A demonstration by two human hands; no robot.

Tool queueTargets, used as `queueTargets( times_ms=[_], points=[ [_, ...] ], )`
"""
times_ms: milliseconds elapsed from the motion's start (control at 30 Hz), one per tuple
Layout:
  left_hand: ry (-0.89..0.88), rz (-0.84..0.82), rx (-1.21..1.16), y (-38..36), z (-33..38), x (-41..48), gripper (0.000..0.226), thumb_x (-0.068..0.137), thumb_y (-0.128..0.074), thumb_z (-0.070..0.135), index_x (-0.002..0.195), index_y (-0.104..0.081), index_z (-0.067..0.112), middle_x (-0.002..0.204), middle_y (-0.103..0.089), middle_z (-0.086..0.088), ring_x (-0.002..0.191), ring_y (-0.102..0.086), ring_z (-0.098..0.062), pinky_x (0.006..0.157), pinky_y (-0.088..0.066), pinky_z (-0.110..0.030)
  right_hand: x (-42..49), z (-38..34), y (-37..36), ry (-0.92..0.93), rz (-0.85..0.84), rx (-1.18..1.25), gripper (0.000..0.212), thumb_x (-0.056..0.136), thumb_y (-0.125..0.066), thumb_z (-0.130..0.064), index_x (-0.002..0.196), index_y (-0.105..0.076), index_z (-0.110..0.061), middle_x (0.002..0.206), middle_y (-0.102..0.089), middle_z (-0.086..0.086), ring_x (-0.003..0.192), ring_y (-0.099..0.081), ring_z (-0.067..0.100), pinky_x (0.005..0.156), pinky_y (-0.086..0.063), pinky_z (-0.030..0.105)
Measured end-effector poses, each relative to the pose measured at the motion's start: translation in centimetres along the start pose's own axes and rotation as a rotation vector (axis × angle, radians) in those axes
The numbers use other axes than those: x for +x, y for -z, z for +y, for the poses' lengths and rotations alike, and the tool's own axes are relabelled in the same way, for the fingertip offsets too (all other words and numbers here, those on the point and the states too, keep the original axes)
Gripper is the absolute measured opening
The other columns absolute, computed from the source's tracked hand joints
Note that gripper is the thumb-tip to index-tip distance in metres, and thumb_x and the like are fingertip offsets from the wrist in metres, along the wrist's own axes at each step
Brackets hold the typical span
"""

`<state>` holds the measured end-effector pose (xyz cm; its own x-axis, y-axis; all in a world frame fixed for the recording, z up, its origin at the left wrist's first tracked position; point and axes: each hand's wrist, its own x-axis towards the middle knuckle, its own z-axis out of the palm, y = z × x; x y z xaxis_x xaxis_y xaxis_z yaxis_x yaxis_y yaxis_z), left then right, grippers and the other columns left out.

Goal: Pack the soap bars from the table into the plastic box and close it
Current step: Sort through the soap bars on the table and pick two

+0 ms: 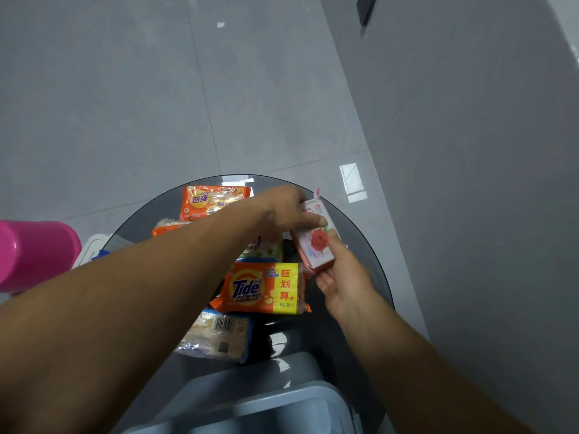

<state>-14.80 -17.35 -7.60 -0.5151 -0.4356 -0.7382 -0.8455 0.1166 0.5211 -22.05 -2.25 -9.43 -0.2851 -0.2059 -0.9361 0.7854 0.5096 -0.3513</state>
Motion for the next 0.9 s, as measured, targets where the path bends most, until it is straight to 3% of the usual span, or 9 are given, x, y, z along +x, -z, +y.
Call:
queueTargets(
  times_ms=[200,300,467,533,600,700,800,900],
  points=[
    [-0.061,0.079,-0.259,1.2,0.7,-0.8,0.055,0.073,-0.085,0.048,0.111,-0.062,0.015,0.101,-0.074,0.001,0.088,-0.072,-0.013,0.080,-0.060,-0.031,-0.9,-0.9,-0.1,0.098,-0.056,0.045,0.052,0.076,-0.077,-0.042,0.118,-0.065,-0.014,0.110,-0.076,0.011,0.100,-0.074,0.027,0.091,-0.059,0.048],
    [-0.074,0.115,-0.436,1.5,0.8,-2.1,0.057,0.073,-0.087,0.042,0.110,-0.056,0.012,0.103,-0.074,-0.003,0.087,-0.076,-0.016,0.076,-0.064,-0.032,-2.3,-2.3,0.1,0.207,-0.090,0.014,0.049,0.079,-0.074,-0.041,0.121,-0.063,-0.017,0.113,-0.074,0.007,0.103,-0.072,0.024,0.090,-0.059,0.043],
    [-0.036,0.251,-0.598,0.9,0.3,-7.0,0.053,0.076,-0.085,0.046,0.104,-0.053,0.015,0.101,-0.072,-0.007,0.081,-0.071,-0.014,0.060,-0.053,-0.024,-4.9,-4.0,0.4,0.391,-0.192,-0.128,0.066,0.066,-0.074,-0.044,0.126,-0.059,-0.020,0.111,-0.075,0.004,0.098,-0.076,0.019,0.080,-0.061,0.033],
    [0.006,0.299,-0.713,0.2,-0.4,-9.5,0.057,0.075,-0.085,0.048,0.109,-0.055,0.014,0.107,-0.073,-0.010,0.083,-0.073,-0.018,0.066,-0.059,-0.028,-5.8,-4.2,0.3,0.447,-0.260,-0.190,0.063,0.071,-0.074,-0.041,0.127,-0.059,-0.018,0.110,-0.076,0.006,0.096,-0.076,0.018,0.072,-0.060,0.028],
    [0.039,0.332,-0.836,-0.6,-1.1,-12.0,0.062,0.076,-0.085,0.047,0.117,-0.056,0.012,0.111,-0.073,-0.010,0.092,-0.075,-0.016,0.081,-0.062,-0.033,-6.8,-3.9,0.2,0.480,-0.322,-0.274,0.058,0.076,-0.072,-0.041,0.128,-0.058,-0.020,0.112,-0.076,0.006,0.098,-0.076,0.019,0.074,-0.060,0.031],
    [0.077,0.378,-0.943,-1.9,-2.3,-15.2,0.060,0.077,-0.084,0.042,0.120,-0.056,0.011,0.108,-0.074,-0.005,0.078,-0.072,0.003,0.068,-0.057,-0.015,-8.3,-2.9,-0.5,0.495,-0.408,-0.361,0.057,0.079,-0.070,-0.041,0.130,-0.058,-0.020,0.116,-0.074,0.007,0.101,-0.075,0.021,0.077,-0.060,0.035],
    [0.127,0.453,-1.092,-3.1,-4.4,-17.6,0.064,0.075,-0.087,0.040,0.122,-0.058,0.008,0.112,-0.075,-0.012,0.093,-0.076,-0.013,0.082,-0.061,-0.030,-9.9,-1.1,-2.0,0.451,-0.488,-0.410,0.057,0.076,-0.070,-0.038,0.127,-0.058,-0.016,0.112,-0.075,0.008,0.093,-0.076,0.019,0.068,-0.061,0.031],
    [0.190,0.522,-1.130,-3.5,-6.4,-20.2,0.059,0.076,-0.084,0.042,0.119,-0.060,0.011,0.106,-0.077,-0.004,0.092,-0.076,-0.013,0.081,-0.061,-0.029,-10.9,0.8,-3.6,0.411,-0.528,-0.486,0.055,0.074,-0.073,-0.038,0.123,-0.061,-0.018,0.111,-0.077,0.008,0.094,-0.076,0.022,0.075,-0.062,0.038]
  ],
)
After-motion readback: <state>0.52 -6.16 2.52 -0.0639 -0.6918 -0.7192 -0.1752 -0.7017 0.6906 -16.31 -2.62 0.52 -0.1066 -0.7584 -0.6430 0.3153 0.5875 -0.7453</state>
